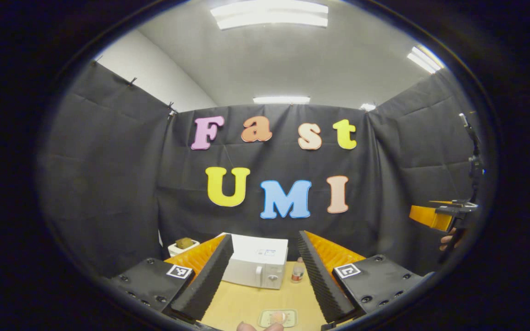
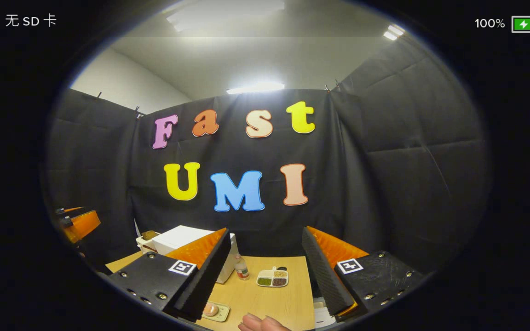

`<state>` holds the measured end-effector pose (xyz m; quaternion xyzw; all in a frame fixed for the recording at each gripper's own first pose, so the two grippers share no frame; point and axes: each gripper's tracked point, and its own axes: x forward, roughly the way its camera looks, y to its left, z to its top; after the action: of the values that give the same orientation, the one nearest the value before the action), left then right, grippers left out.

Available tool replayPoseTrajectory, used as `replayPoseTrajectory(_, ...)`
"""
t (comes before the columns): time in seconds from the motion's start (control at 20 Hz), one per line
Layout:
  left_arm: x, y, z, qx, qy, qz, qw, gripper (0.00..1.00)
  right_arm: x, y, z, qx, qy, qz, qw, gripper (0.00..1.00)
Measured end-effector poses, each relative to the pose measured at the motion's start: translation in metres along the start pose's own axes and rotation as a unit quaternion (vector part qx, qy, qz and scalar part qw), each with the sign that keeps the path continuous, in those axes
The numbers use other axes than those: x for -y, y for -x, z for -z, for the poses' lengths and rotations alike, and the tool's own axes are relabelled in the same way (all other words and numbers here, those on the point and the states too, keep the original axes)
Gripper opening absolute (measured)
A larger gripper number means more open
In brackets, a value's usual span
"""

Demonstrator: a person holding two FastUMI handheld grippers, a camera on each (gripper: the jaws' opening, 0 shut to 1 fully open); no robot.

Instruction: Open the microwave oven with the left hand, put the food in, and close the microwave oven.

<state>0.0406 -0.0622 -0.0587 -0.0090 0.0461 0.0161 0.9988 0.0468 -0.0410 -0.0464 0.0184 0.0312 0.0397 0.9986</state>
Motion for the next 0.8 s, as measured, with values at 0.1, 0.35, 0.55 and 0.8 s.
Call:
replayPoseTrajectory(0.1, 0.004, -0.010, 0.012, -0.002, -0.006, 0.006, 1.000, 0.93, -0.003, -0.001, 0.007, -0.009, -0.015, -0.006, 1.000, 0.95)
replayPoseTrajectory(0.35, -0.017, -0.063, 0.066, -0.008, 0.001, 0.004, 1.000, 0.96, 0.001, -0.020, 0.000, 0.011, -0.020, 0.038, 0.999, 0.95)
replayPoseTrajectory(0.55, -0.046, -0.118, 0.118, -0.016, -0.010, 0.013, 1.000, 0.94, -0.019, -0.048, -0.001, 0.023, -0.001, 0.078, 0.997, 0.95)
replayPoseTrajectory(0.8, -0.062, -0.193, 0.206, -0.056, -0.011, 0.058, 0.997, 0.94, -0.047, -0.077, -0.013, 0.034, 0.036, 0.128, 0.990, 0.95)
